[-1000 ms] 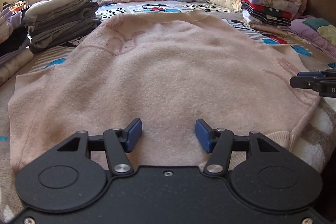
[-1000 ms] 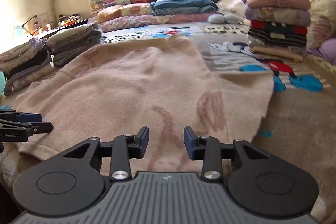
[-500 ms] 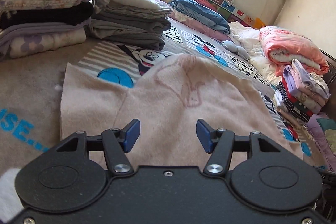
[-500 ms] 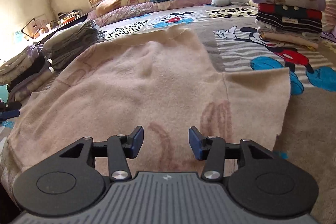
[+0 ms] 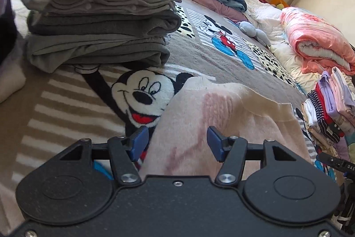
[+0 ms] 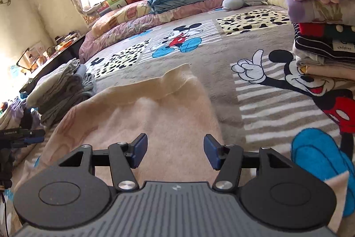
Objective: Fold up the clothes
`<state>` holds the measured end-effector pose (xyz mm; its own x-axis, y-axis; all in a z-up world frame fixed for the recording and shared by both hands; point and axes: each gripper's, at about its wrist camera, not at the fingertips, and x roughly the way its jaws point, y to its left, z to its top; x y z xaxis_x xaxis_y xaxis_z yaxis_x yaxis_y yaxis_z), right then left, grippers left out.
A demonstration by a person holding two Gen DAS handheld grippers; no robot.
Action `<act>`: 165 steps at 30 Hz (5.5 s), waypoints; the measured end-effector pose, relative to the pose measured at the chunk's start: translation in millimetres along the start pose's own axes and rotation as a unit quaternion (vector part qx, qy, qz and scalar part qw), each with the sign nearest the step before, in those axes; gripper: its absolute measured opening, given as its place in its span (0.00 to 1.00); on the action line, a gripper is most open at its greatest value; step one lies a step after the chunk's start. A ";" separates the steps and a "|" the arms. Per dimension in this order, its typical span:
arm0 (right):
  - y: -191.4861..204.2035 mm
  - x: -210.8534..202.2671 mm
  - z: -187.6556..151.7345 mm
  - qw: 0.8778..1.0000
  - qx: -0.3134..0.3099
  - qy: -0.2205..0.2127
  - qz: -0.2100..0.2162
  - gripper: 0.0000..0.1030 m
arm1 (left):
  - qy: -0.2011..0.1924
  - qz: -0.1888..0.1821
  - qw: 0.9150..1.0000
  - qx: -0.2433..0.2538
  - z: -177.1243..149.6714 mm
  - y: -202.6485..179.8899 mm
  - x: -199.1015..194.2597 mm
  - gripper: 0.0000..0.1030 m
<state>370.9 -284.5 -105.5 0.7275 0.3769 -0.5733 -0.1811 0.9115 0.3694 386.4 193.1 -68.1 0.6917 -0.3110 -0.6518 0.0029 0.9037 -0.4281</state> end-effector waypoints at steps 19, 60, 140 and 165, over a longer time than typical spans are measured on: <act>-34.8 133.0 59.0 0.996 0.073 0.039 0.019 0.50 | 0.073 -0.096 0.993 0.003 46.0 11.4 83.3 0.13; -54.8 91.6 78.1 0.999 0.032 -0.016 0.015 0.40 | -0.083 0.022 0.993 0.080 29.6 6.2 2.6 0.33; 74.0 -167.0 -212.5 0.989 -0.138 -0.060 -0.003 0.59 | -0.123 0.196 0.966 0.114 -276.3 -64.0 -136.5 0.62; -64.7 -183.3 -232.8 0.953 0.276 -0.120 0.045 0.60 | -0.107 0.060 0.925 0.359 -363.6 -212.7 -99.0 0.63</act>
<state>95.2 -374.2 -194.6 0.8676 0.3413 -0.3616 0.0770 0.6263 0.7758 54.8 -75.3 -140.1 0.8455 -0.1996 -0.4953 0.3420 0.9147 0.2152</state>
